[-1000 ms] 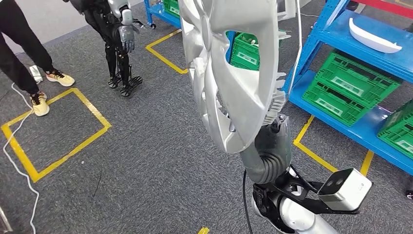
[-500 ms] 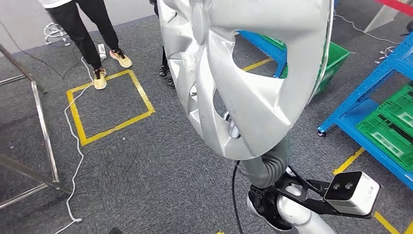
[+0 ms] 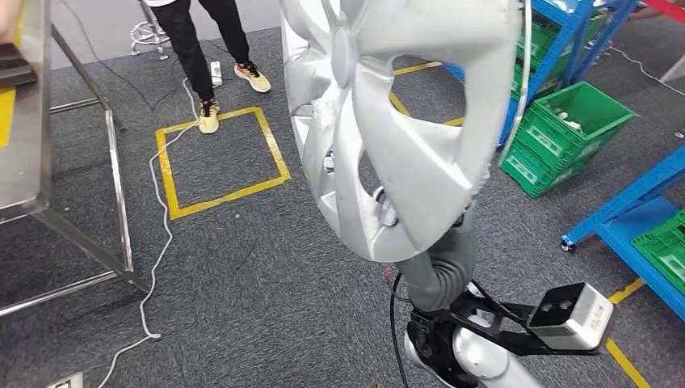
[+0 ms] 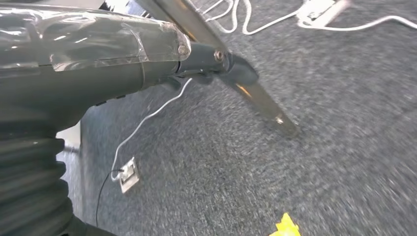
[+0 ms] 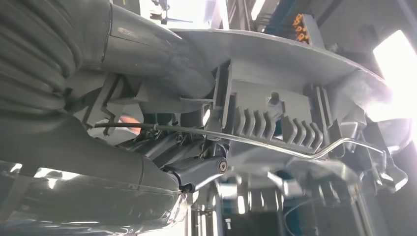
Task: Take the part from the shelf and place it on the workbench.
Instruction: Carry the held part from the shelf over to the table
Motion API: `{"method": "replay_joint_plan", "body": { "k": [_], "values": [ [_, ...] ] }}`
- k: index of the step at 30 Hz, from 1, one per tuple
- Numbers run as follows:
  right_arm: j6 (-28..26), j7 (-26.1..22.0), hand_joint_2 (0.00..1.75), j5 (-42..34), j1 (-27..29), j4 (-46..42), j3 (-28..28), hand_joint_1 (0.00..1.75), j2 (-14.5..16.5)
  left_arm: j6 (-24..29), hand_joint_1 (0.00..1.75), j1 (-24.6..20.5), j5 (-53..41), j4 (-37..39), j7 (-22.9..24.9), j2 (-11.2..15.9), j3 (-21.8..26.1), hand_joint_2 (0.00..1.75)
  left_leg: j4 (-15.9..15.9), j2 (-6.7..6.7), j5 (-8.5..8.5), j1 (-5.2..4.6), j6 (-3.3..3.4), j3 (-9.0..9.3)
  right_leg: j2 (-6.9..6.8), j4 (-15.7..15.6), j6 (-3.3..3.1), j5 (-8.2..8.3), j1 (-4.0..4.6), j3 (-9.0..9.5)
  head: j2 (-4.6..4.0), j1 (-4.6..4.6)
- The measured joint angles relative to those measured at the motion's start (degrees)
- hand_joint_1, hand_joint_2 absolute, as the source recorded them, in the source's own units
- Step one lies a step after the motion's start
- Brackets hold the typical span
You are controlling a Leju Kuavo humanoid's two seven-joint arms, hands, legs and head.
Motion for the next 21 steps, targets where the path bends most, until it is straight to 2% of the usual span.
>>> {"method": "replay_joint_plan", "body": {
  "k": [1,3,5,6,7,8,9,10,11,12,13,14,16,17,18,20,21],
  "values": [
    [-0.09,0.08,1.75,-0.09,0.06,-0.22,-0.25,1.75,-0.04,0.29,0.0,0.04,0.44,0.0,-0.04,0.27,0.51,1.75,-0.02,-0.78,0.01,-0.07,0.63,-0.11,0.13,-0.06,0.23,-0.19,-0.16,0.15,-0.01,0.39],
    [-0.15,0.22,1.75,-0.24,0.05,-0.51,-0.67,1.75,-0.1,0.62,0.0,-0.19,0.7,-0.02,-0.22,0.63,1.26,1.75,-0.13,-2.56,0.25,-0.14,1.4,-0.25,2.45,1.9,0.44,-2.17,-0.45,-0.47,0.0,0.85],
    [-0.07,0.29,1.75,-0.62,-0.01,-0.76,-1.03,1.75,-0.16,0.69,0.0,-0.9,0.56,-0.03,-0.62,0.91,1.76,1.75,-0.19,-4.57,0.51,-0.43,1.98,-0.37,5.32,8.55,0.18,-6.2,-0.35,-3.11,0.0,1.57],
    [0.04,0.33,1.75,-0.94,-0.04,-0.84,-1.2,1.75,-0.2,0.66,0.0,-1.35,0.42,-0.03,-0.91,1.01,1.99,1.75,-0.19,-5.7,0.63,-0.69,2.23,-0.44,5.82,12.6,-0.13,-7.92,-0.15,-4.89,0.0,1.89],
    [0.21,0.39,1.75,-1.32,-0.06,-0.85,-1.38,1.75,-0.24,0.62,0.0,-1.77,0.25,-0.03,-1.22,1.07,2.21,1.75,-0.19,-6.88,0.73,-1.0,2.44,-0.49,6.02,15.67,-0.53,-8.77,0.09,-6.36,0.0,2.18],
    [0.42,0.45,1.75,-1.66,-0.09,-0.84,-1.55,1.75,-0.26,0.59,0.0,-2.07,0.09,-0.03,-1.49,1.1,2.43,1.75,-0.19,-8.06,0.83,-1.28,2.6,-0.51,6.14,16.88,-1.04,-8.47,0.37,-7.12,0.0,2.39],
    [0.62,0.51,1.75,-1.97,-0.16,-0.84,-1.66,1.75,-0.29,0.56,0.0,-2.24,-0.07,-0.03,-1.7,1.1,2.58,1.75,-0.19,-9.16,0.92,-1.51,2.73,-0.48,6.36,15.86,-1.62,-7.04,0.71,-6.97,0.0,2.53],
    [0.83,0.55,1.75,-2.23,-0.26,-0.84,-1.74,1.75,-0.31,0.55,0.0,-2.34,-0.26,-0.03,-1.89,1.1,2.7,1.75,-0.2,-10.2,1.01,-1.69,2.83,-0.4,6.89,12.91,-2.28,-4.74,1.1,-5.98,0.0,2.65],
    [0.99,0.57,1.75,-2.39,-0.44,-0.84,-1.79,1.75,-0.33,0.54,0.0,-2.42,-0.49,-0.02,-2.02,0.99,2.75,1.75,-0.24,-11.11,1.12,-1.73,2.9,-0.38,8.15,9.15,-3.02,-2.46,1.48,-4.67,0.0,2.71],
    [1.14,0.59,1.75,-2.54,-0.64,-0.85,-1.82,1.75,-0.36,0.53,0.0,-2.55,-0.74,-0.02,-2.09,0.85,2.78,1.75,-0.27,-12.02,1.31,-1.73,2.86,-0.44,9.41,5.79,-3.63,-0.64,1.72,-3.5,0.0,2.65],
    [1.27,0.62,1.75,-2.62,-0.87,-0.86,-1.86,1.75,-0.37,0.51,0.0,-2.68,-1.01,-0.02,-2.1,0.71,2.79,1.75,-0.34,-12.81,1.55,-1.59,2.7,-0.6,10.48,3.36,-4.08,0.49,1.96,-2.65,0.0,2.69],
    [1.41,0.65,1.75,-2.67,-1.1,-0.86,-1.87,1.75,-0.39,0.44,0.0,-2.78,-1.3,-0.01,-1.98,0.57,2.79,1.75,-0.44,-13.54,1.84,-1.37,2.43,-0.85,11.12,2.15,-4.35,0.84,2.09,-2.28,0.0,2.74],
    [1.68,0.83,1.75,-2.77,-1.42,-0.9,-1.87,1.75,-0.42,0.2,0.0,-2.67,-1.89,0.01,-1.51,0.54,2.8,1.75,-0.9,-14.74,2.47,-1.13,1.72,-1.19,10.27,0.7,-4.47,1.21,2.16,-1.71,0.0,3.05],
    [1.77,1.01,1.75,-2.8,-1.5,-0.92,-1.85,1.75,-0.41,0.06,0.0,-2.42,-2.18,0.03,-1.21,0.53,2.8,1.75,-0.94,-13.65,2.45,-1.33,1.51,-1.36,9.55,-0.43,-4.41,1.66,2.04,-1.21,0.0,3.01],
    [1.83,1.17,1.75,-2.83,-1.52,-0.96,-1.84,1.75,-0.38,-0.03,0.0,-2.19,-2.43,0.05,-0.94,0.55,2.8,1.75,-0.27,-11.64,1.78,-1.57,1.31,-1.82,8.8,-1.68,-4.37,2.23,1.94,-0.68,0.0,2.76],
    [1.86,1.43,1.75,-2.86,-1.46,-1.0,-1.83,1.75,-0.32,-0.11,0.0,-1.93,-2.75,0.1,-0.62,0.62,2.8,1.75,4.29,-6.94,-1.35,-1.74,0.85,-4.08,7.17,-3.23,-4.19,3.1,1.78,-0.08,-0.01,2.23],
    [1.87,1.46,1.75,-2.87,-1.4,-1.0,-1.83,1.75,-0.31,-0.14,0.0,-1.92,-2.83,0.1,-0.55,0.67,2.8,1.75,7.62,-6.06,-3.13,-1.44,0.45,-5.63,6.34,-3.39,-4.18,3.18,1.7,-0.06,-0.01,1.99]
  ]
}}
